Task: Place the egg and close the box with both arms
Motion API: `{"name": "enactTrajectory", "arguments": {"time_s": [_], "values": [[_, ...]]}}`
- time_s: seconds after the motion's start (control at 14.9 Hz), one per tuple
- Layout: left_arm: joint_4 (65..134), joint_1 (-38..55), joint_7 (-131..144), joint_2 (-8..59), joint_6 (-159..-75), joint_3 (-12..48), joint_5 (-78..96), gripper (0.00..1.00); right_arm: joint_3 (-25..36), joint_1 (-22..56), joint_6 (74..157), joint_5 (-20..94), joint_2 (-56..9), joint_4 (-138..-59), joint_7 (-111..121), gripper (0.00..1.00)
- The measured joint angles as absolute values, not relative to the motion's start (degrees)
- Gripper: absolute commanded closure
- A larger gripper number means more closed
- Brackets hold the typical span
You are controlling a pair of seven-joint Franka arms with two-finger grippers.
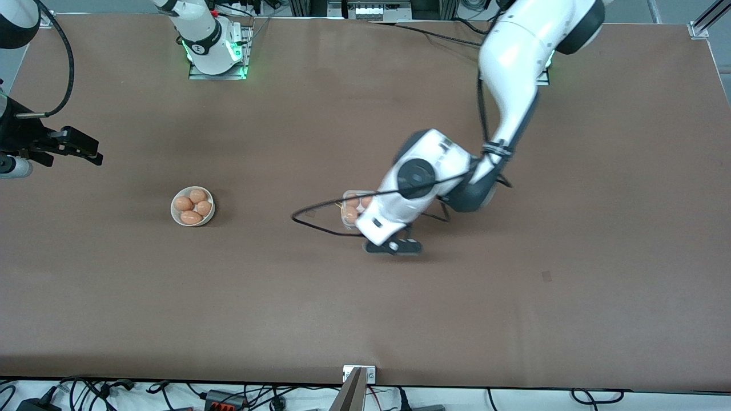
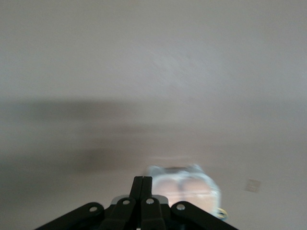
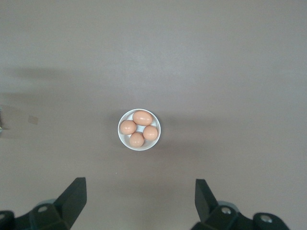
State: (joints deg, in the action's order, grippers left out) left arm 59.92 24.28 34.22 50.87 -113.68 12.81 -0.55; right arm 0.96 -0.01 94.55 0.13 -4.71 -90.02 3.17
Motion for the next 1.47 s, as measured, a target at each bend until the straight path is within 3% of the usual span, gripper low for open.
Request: {"name": "enactTrajectory", "arguments": {"time_s": [0.27, 0.94, 1.07, 1.27, 1.34, 1.4, 1.47], "values": [[59.74, 18.76, 29.77, 48.64, -110.26, 12.71, -0.63, 0.99, 0.96, -0.02, 94.55, 0.13, -4.70, -90.01, 3.17, 0.00], [59.80, 4.42, 11.18, 38.34, -86.90, 12.69, -0.77, 0.96, 1.06, -0.39, 94.32, 0.12, -3.60, -89.99, 3.15, 0.00], [60.27, 3.74, 10.71, 35.68, -83.49, 12.69, -0.77, 0.87, 1.02, -0.42, 94.00, 0.12, -3.31, -89.98, 3.04, 0.00], [60.71, 2.38, 9.67, 31.29, -77.42, 12.68, -0.81, 0.83, 0.85, -0.41, 93.87, 0.12, -3.31, -90.02, 2.29, 0.00], [61.00, 1.66, 8.16, 30.00, -76.27, 12.67, -0.81, 0.78, 0.85, -0.42, 93.80, 0.12, -3.31, -90.02, 2.29, 0.00], [61.39, 0.96, 6.82, 28.98, -75.43, 12.65, -0.81, 0.66, 0.85, -0.42, 93.70, 0.12, -3.31, -90.03, 2.29, 0.00], [61.78, 0.30, 6.05, 28.33, -74.63, 12.65, -0.81, 0.16, 0.85, -0.42, 93.63, 0.12, -3.31, -90.03, 2.29, 0.00]]}}
